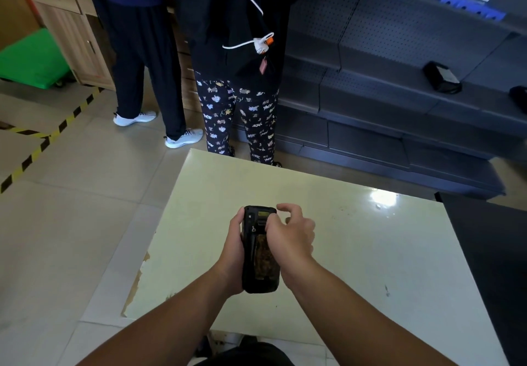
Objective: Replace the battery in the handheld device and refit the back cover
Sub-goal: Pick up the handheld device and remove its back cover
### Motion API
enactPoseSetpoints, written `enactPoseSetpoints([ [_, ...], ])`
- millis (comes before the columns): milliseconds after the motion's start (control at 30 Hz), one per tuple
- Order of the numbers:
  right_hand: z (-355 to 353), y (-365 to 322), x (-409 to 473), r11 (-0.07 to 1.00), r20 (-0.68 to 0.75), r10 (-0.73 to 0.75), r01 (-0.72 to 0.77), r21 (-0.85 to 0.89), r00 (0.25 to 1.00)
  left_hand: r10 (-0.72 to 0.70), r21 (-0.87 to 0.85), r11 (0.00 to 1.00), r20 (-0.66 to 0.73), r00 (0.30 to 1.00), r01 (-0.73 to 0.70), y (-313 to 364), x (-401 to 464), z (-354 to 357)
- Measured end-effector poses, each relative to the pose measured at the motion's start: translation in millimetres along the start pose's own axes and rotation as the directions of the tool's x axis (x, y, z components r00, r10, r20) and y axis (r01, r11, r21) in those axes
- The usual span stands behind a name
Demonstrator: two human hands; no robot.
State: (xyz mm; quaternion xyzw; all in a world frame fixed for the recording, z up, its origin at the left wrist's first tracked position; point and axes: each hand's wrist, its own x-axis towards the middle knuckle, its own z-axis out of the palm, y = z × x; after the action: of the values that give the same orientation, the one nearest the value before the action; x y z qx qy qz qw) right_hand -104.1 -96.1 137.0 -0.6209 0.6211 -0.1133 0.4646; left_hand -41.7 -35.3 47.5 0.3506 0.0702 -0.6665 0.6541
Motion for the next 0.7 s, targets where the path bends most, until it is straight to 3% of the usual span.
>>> enactPoseSetpoints([
  [133,-1.8,13.5,-6.5,0.956,0.062,-0.292,0.292,-0.003,0.954,-0.003,-0.01,1.0,-0.037,0.999,0.003,-0.6,0.8,-4.3],
  [200,0.8,23.8,-16.4,0.893,0.068,-0.434,0.439,-0.104,0.898,0.005,-0.056,0.998,-0.045,0.999,-0.008,1.8,2.7,-6.9],
  [300,7.4,39.4,-26.1,0.701,0.078,-0.626,0.603,-0.38,0.776,0.032,-0.086,0.996,-0.07,0.997,-0.038,6.8,5.6,-11.2],
  [367,8.3,41.9,-26.9,0.65,0.098,-0.642,0.608,-0.456,0.76,0.019,-0.072,0.997,-0.086,0.996,-0.025,7.7,7.5,-15.1],
  [700,8.9,39.3,-20.9,0.65,0.07,-0.662,0.618,-0.442,0.746,0.068,-0.084,0.994,-0.047,0.997,-0.072,2.0,11.8,-13.9],
])
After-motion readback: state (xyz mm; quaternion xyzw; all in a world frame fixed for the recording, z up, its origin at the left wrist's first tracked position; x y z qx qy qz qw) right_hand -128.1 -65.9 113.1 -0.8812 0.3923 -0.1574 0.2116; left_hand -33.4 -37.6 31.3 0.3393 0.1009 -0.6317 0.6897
